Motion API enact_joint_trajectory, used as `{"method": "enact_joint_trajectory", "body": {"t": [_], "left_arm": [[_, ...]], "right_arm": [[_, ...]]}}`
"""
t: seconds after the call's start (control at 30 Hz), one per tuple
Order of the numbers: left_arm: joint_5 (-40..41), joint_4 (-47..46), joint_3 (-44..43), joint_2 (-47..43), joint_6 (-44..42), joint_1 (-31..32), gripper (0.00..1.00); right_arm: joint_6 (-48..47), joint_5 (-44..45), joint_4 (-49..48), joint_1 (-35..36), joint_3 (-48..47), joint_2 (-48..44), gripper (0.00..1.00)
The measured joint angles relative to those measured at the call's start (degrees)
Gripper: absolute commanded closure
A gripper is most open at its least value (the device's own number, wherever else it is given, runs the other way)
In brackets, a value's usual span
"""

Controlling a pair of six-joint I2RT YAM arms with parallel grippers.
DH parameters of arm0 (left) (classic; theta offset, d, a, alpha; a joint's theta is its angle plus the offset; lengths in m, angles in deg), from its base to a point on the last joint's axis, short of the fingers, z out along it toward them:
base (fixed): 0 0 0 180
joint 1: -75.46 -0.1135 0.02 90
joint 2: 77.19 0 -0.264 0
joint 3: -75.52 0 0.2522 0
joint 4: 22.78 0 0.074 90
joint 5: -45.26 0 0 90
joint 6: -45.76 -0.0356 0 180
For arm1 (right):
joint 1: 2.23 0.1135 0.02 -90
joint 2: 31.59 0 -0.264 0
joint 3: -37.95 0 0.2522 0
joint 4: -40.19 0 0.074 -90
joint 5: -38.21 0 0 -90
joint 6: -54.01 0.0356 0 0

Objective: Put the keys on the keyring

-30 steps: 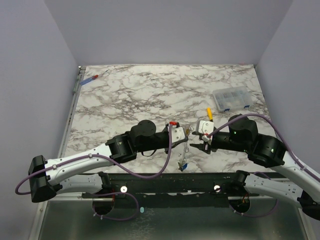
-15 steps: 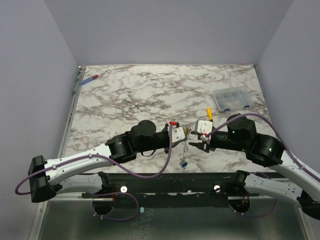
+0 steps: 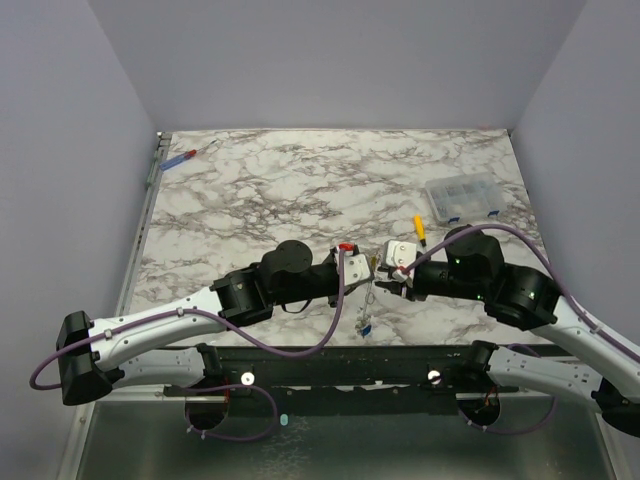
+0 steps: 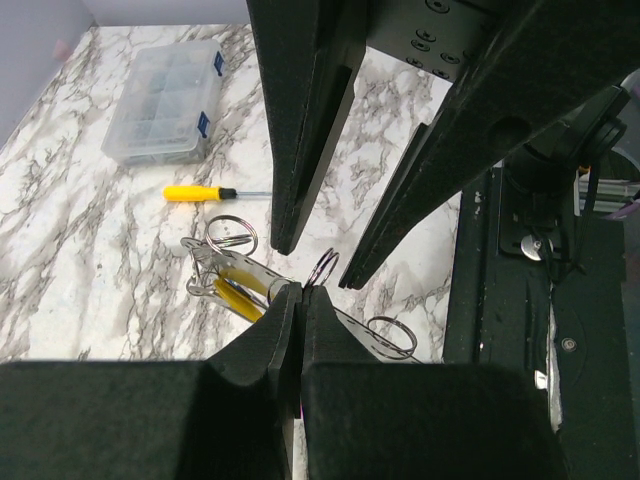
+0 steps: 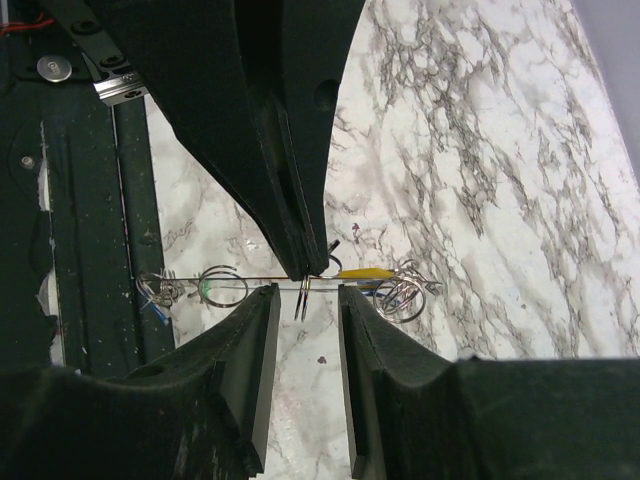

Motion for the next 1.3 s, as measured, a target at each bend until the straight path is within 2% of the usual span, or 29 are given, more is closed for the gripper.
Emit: {"method": "enact_joint_trajectory", "body": {"t": [0.53, 0.73, 0.8, 0.83, 0.9, 0.97, 1.03, 1.1, 1.3], "left_arm": [[0.0, 0.02, 0.02, -0.96, 0.07, 0.0, 1.0], [-0.02, 0.11, 0.02, -0.96, 0.2, 0.0, 1.0], [0.0, 0.13, 0.02, -0.96, 0.2, 0.0, 1.0], [-0.02, 0.17, 0.02, -0.96, 0.2, 0.0, 0.96], [-0.02, 0.22, 0.02, -1.07, 0.17, 0.0, 0.77], [-0.11, 0.33, 0.09, -1.53, 0.13, 0.0, 0.63], [-0.2, 0.26, 0.24, -2.86, -0.11, 0.0, 0.54], [-0.22, -0.07, 0.55, -4.76, -0.15, 0.0, 0.49], [-1.2, -1.36, 1.16, -9.68, 0.26, 0.0, 0.47]], "right_arm": [[0.09, 1.01, -0.07, 0.0, 0.02, 1.66, 0.85], [0.31, 1.07, -0.13, 0.0, 0.02, 1.86, 0.98], [0.33, 1.11, -0.13, 0.0, 0.02, 1.86, 0.99], [0.37, 1.14, -0.11, 0.0, 0.02, 1.84, 0.99], [0.46, 1.14, -0.13, 0.0, 0.02, 1.77, 0.99], [0.46, 1.14, -0.22, 0.0, 0.04, 1.49, 0.99], [0.42, 1.18, -0.22, 0.0, 0.46, 0.7, 0.99], [0.17, 1.16, -0.15, 0.0, 0.98, -0.37, 0.99], [-0.24, 0.76, -0.24, 0.0, 1.44, -4.17, 0.99]]}}
